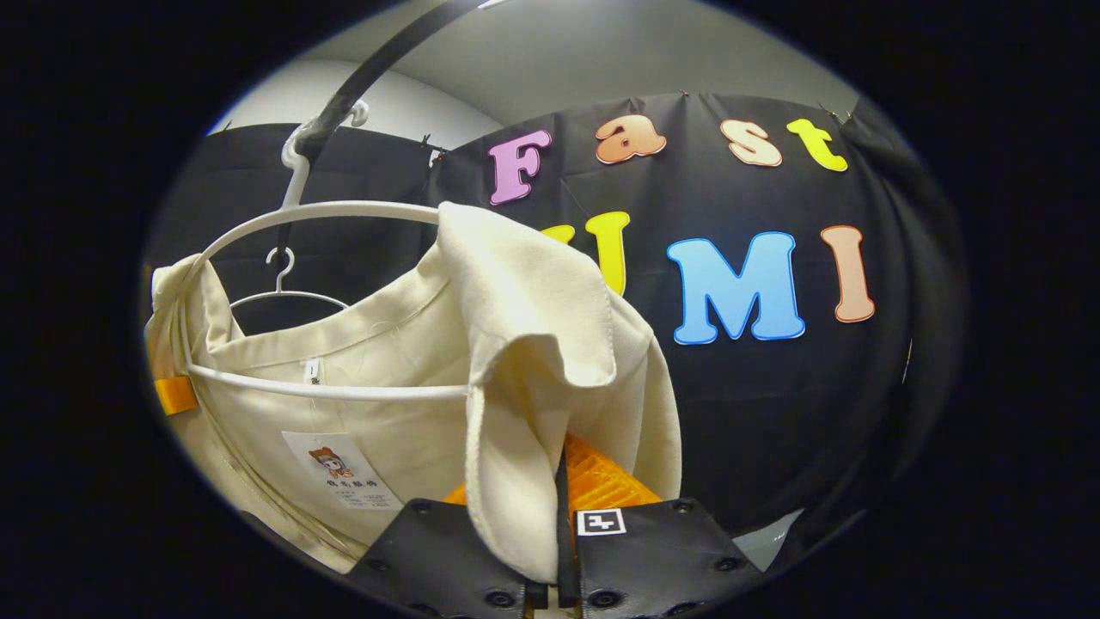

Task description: Grasp the clothes on the hanger with both hands and then place them into the laundry hamper below.

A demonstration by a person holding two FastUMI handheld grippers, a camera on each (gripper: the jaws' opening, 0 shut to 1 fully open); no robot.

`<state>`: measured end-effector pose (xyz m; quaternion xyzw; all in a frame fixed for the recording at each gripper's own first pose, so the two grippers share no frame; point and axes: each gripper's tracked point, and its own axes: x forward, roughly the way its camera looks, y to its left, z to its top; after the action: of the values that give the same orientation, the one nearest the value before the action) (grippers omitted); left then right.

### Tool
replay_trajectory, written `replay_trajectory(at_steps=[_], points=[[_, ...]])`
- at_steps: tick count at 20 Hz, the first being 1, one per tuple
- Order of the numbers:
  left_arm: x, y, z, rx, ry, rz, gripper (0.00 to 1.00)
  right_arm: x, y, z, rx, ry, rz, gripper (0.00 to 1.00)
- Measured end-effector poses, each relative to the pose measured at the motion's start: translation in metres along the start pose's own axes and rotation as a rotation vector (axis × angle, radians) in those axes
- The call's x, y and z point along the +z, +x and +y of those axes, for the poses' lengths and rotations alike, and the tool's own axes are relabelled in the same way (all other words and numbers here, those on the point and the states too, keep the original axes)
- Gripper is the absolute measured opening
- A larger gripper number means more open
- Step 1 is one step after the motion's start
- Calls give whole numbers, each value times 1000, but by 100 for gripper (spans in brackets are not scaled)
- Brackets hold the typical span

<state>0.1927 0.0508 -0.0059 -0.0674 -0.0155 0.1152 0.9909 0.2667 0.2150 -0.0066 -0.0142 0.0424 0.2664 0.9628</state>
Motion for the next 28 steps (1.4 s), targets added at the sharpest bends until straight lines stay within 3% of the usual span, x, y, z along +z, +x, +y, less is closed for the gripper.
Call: replay_trajectory(at_steps=[8,13,20,28], points=[[41,-12,13,21,102,-56,1,33,-8,-25,-81,-115,-132,9],[53,-11,32,43,101,-80,2,40,-15,-39,-128,-100,-178,9],[82,-6,56,58,176,-140,1,70,-24,-74,-259,-116,-316,9],[80,-1,116,35,155,-56,1,86,-21,-110,-381,-188,-389,9]])
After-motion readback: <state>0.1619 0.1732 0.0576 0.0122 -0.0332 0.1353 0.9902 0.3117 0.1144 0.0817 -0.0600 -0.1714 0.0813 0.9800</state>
